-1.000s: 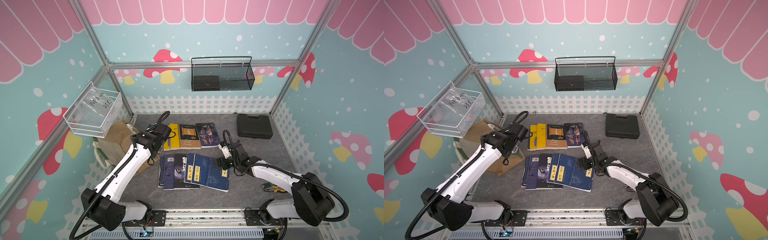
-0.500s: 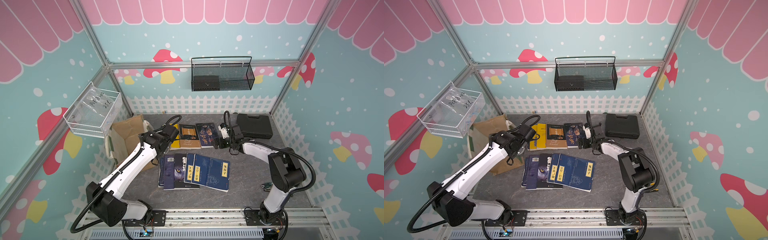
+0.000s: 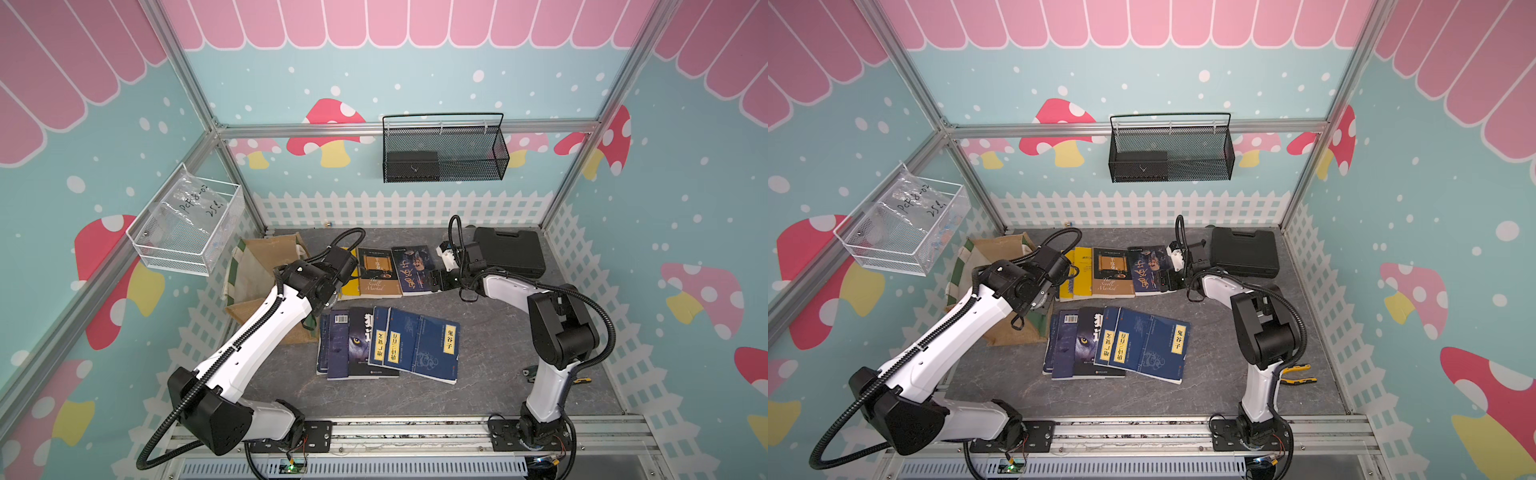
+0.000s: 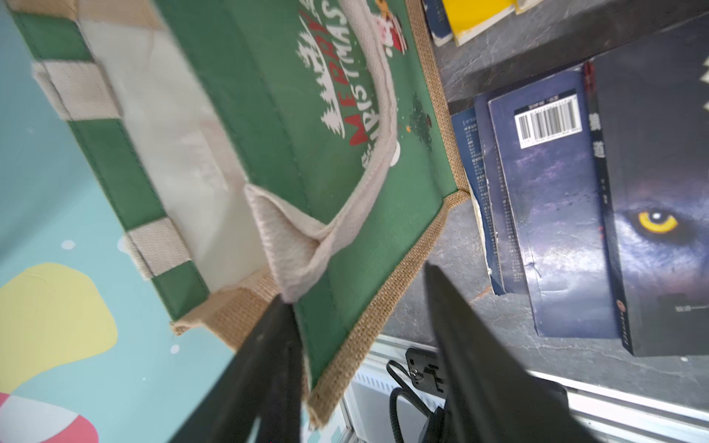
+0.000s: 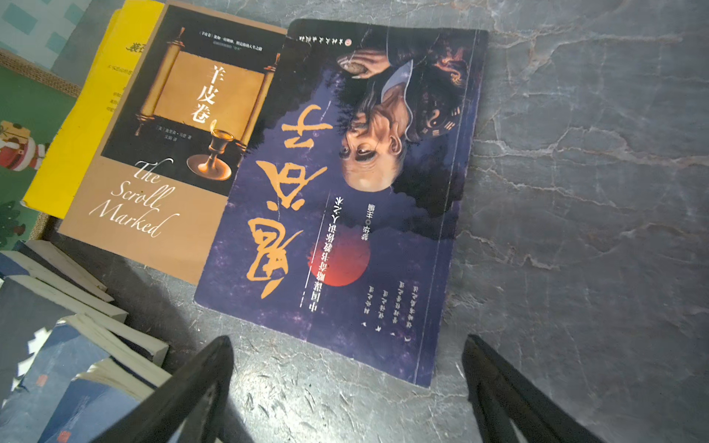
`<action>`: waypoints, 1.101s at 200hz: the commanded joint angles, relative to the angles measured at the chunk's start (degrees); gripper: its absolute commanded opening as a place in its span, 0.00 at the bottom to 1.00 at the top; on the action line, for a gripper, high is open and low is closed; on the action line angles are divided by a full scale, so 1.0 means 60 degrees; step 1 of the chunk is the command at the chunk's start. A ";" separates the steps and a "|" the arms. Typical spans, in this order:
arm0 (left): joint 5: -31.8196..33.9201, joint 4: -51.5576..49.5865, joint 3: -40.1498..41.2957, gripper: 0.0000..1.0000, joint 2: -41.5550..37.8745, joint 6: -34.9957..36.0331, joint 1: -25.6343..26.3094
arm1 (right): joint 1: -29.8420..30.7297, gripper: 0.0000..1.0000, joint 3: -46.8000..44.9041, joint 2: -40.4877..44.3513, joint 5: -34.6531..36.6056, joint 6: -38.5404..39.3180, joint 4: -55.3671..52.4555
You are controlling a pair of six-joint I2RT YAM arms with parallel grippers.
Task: Put the books into the canvas bag
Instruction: Move the canvas bag to the center of the board, then move the books to the center of the board.
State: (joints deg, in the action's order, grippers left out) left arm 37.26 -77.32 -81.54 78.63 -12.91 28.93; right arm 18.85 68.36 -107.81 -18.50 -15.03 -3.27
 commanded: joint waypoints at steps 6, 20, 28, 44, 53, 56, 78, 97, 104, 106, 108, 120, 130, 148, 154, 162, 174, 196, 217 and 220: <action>-0.0879 -0.0018 -0.1137 0.78 -0.0242 -0.0156 0.0027 | 0.0037 0.95 -0.0100 0.0026 -0.0018 0.0218 -0.0152; -0.2008 -0.0004 -0.1791 0.94 -0.0278 -0.0127 0.0053 | -0.0005 0.96 -0.0071 -0.0029 -0.0045 0.0204 -0.0144; -0.2767 0.0038 -0.2102 0.99 -0.0247 -0.0066 0.0096 | -0.0034 0.96 -0.0066 -0.0063 -0.0066 0.0190 -0.0144; -0.4008 0.0257 -0.2511 0.99 -0.0083 -0.0053 0.0303 | -0.0109 0.96 -0.0015 -0.0093 -0.0104 0.0218 -0.0144; -0.4428 0.0675 -0.2492 0.99 0.0084 -0.0122 0.0515 | -0.0166 0.97 0.0042 -0.0093 -0.0108 0.0261 -0.0136; -0.4589 0.0866 -0.2423 0.99 0.0113 -0.0151 0.0572 | -0.0188 0.97 0.0049 -0.0093 -0.0102 0.0276 -0.0137; -0.5445 0.2490 -0.1986 0.99 0.0893 -0.0722 0.0895 | -0.0335 0.97 0.0296 -0.0493 -0.0207 0.0307 -0.0144; -0.5527 0.3599 -0.1995 0.99 0.1886 -0.1278 0.1142 | -0.0403 0.97 0.0421 -0.0550 -0.0309 0.0263 -0.0158; -0.5445 0.4009 -0.1975 0.99 0.2213 -0.1435 0.1195 | -0.0417 0.97 0.0427 -0.0520 -0.0354 0.0263 -0.0158; -0.5425 0.4127 -0.1969 0.99 0.2315 -0.1477 0.1213 | -0.0417 0.97 0.0413 -0.0508 -0.0369 0.0263 -0.0158; -0.5391 0.4226 -0.1968 0.99 0.2396 -0.1536 0.1225 | -0.0417 0.97 0.0414 -0.0497 -0.0380 0.0274 -0.0158; -0.5468 0.4831 -0.1980 0.99 0.2898 -0.1733 0.1253 | -0.0417 0.97 0.0354 -0.0480 -0.0441 0.0292 -0.0159; -0.5321 0.5167 -0.2014 0.99 0.3306 -0.1933 0.1254 | -0.0417 0.97 0.0335 -0.0474 -0.0466 0.0309 -0.0231; -0.4470 0.5250 -0.2074 0.99 0.3890 -0.2447 0.1173 | -0.0404 0.97 0.0082 -0.0257 -0.0674 0.0365 -0.0294; -0.4275 0.5186 -0.2039 0.99 0.3993 -0.2699 0.1078 | -0.0403 0.97 -0.0084 0.0083 -0.0760 0.0345 -0.0246; -0.4170 0.5072 -0.1871 0.99 0.4033 -0.3124 0.0928 | -0.0401 0.97 -0.0372 0.0374 -0.0833 0.0302 -0.0164; -0.3800 0.4945 -0.1363 0.99 0.3882 -0.3709 0.0789 | -0.0388 0.97 -0.0872 0.0864 -0.0878 0.0238 -0.0121; -0.2794 0.4786 0.0114 0.99 0.3113 -0.4498 0.0836 | -0.0359 0.97 -0.1781 0.1837 -0.0962 0.0154 -0.0089; -0.2510 0.4787 0.1641 0.99 0.2429 -0.5129 0.1036 | -0.0191 0.98 -0.2499 0.2672 -0.1105 0.0047 0.0001; -0.2480 0.4773 0.1838 0.99 0.2366 -0.5197 0.1063 | -0.0160 0.98 -0.2569 0.2755 -0.1108 0.0044 0.0002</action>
State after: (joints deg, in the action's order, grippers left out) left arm 16.97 -47.59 -77.84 97.38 -36.47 33.91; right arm 16.53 56.05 -95.72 -23.18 -14.24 -3.49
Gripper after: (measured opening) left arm 0.990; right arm 0.978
